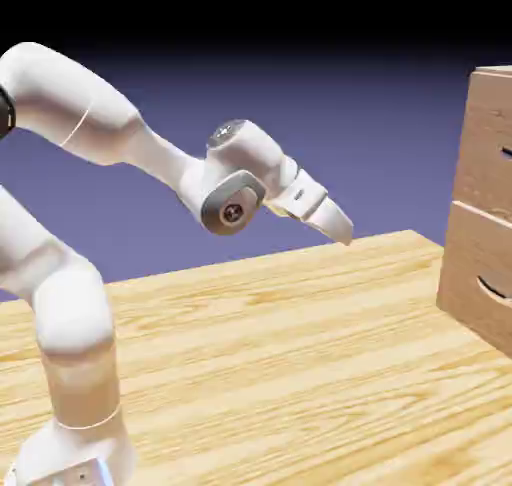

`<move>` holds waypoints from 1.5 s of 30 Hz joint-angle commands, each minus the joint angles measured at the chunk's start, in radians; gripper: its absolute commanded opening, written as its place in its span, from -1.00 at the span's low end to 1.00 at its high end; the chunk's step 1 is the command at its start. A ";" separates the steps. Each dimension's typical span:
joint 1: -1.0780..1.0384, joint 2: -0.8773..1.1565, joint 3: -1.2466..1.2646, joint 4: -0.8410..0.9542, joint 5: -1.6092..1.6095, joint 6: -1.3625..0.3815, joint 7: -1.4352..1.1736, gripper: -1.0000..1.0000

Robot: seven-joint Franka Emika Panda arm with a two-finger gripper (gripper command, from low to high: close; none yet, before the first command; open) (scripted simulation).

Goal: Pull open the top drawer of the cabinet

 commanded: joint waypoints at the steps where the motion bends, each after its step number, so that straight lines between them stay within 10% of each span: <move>1: -0.036 -0.008 0.027 0.024 0.042 -0.004 0.000 1.00; 45: -1.631 -0.377 1.228 1.094 1.870 -0.191 -0.017 1.00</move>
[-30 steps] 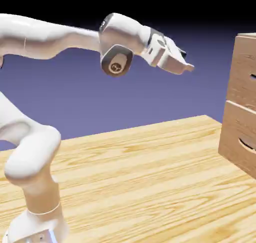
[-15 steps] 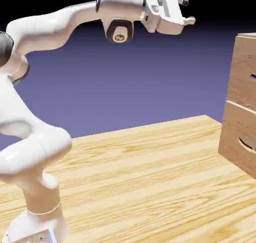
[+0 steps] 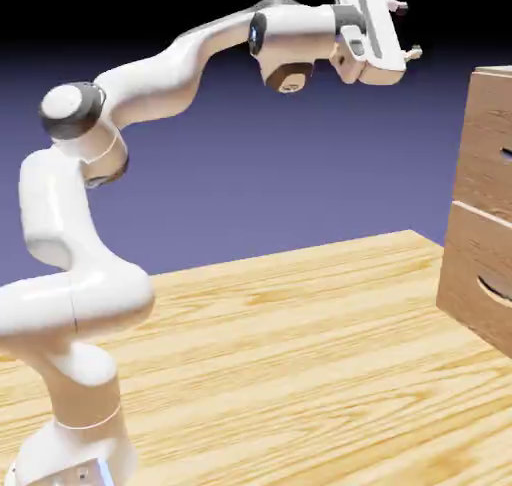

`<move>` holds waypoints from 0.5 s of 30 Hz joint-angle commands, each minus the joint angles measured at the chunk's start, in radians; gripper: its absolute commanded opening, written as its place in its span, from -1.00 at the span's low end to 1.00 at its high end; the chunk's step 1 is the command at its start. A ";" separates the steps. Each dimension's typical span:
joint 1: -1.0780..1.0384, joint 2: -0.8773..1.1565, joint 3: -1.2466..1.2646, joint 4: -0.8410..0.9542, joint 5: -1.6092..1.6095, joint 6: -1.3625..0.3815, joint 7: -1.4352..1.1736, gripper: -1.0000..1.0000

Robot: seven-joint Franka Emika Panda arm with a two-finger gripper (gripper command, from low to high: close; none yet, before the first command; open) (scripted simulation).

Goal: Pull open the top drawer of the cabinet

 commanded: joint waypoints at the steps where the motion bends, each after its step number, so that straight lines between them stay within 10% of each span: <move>1: -0.036 -0.008 0.027 0.024 0.042 -0.004 0.000 1.00; 15: -0.544 -0.126 0.409 0.365 0.623 -0.064 -0.006 1.00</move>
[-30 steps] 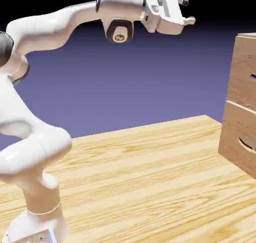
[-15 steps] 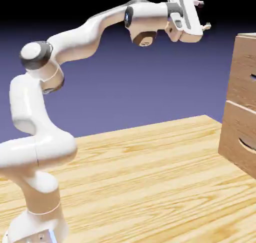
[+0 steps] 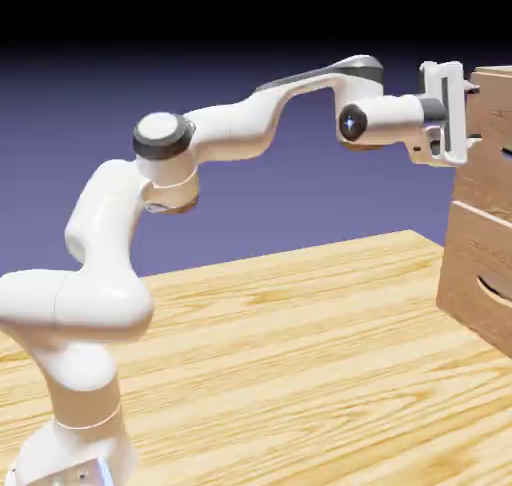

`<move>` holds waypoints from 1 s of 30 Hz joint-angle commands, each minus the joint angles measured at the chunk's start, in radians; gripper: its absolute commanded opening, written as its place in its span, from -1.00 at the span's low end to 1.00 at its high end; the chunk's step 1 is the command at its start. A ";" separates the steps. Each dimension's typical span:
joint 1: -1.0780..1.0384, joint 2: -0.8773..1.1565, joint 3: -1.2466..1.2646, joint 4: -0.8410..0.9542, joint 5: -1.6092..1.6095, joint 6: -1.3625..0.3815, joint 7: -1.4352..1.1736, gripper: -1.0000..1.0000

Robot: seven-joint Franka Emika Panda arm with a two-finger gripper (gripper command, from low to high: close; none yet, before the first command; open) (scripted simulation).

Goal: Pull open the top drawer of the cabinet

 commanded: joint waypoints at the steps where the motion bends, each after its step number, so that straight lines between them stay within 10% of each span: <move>1: -0.036 -0.008 0.027 0.024 0.042 -0.004 0.000 1.00; 18: -0.404 -0.234 0.049 0.539 0.014 0.108 0.377 1.00; 19: -0.404 -0.234 0.049 0.539 0.014 0.108 0.377 -1.00; 30: -0.184 -0.168 -0.002 0.177 0.154 -0.025 0.188 -1.00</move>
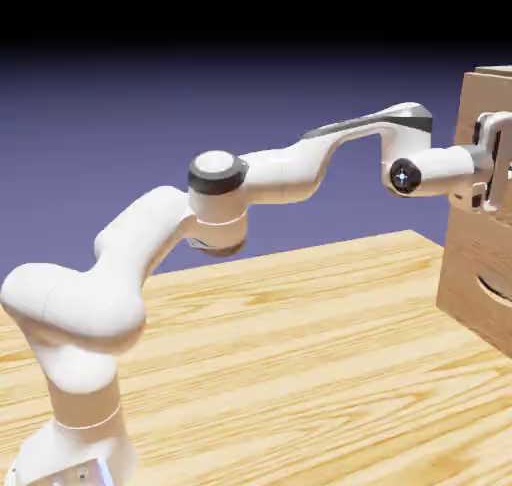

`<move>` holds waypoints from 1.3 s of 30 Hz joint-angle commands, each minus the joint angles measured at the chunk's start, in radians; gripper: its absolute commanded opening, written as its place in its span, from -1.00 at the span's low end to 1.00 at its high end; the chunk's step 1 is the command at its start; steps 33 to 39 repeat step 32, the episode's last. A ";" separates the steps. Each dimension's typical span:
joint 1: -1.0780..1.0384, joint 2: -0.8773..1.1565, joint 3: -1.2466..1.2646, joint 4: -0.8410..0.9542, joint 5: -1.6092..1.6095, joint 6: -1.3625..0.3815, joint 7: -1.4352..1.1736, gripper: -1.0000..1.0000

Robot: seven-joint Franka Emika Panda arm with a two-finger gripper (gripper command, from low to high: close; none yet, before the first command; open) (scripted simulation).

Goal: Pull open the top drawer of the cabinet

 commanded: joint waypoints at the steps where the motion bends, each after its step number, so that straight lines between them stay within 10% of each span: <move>1: 0.022 0.006 -0.006 -0.036 0.009 -0.014 -0.014 -1.00; 28: 0.725 0.116 -0.307 -1.013 0.057 -0.325 -0.239 -1.00; 29: 0.725 0.116 -0.307 -1.013 0.057 -0.325 -0.239 1.00; 39: 0.790 0.112 -0.345 -1.085 0.047 -0.338 -0.245 1.00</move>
